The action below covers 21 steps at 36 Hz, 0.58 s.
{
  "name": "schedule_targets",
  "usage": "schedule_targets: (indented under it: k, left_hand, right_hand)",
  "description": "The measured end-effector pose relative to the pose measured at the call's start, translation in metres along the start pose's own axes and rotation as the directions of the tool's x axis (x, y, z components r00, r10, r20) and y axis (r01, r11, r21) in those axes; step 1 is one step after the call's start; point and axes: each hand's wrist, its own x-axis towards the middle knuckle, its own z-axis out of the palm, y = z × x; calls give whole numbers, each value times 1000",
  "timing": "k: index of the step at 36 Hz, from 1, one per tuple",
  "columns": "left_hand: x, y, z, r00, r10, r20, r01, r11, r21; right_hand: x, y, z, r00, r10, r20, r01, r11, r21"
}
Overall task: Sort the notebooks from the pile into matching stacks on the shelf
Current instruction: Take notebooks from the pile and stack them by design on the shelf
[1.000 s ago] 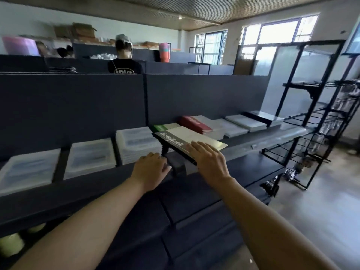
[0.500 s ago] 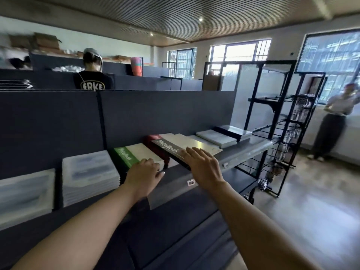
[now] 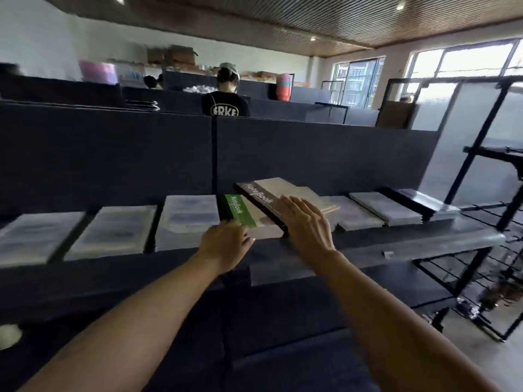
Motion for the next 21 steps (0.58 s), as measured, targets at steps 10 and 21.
schedule_targets:
  k: [10,21]
  left_hand:
    - [-94,-70,-36,936,-342,81,337,939,64]
    - [-156,-148,-80,642,-704,305,501,84,-861]
  right_hand:
    - [18,-102,17,985,-171,-7,168,960,222]
    - [48,-255,22,955,-295,5,279,908,312]
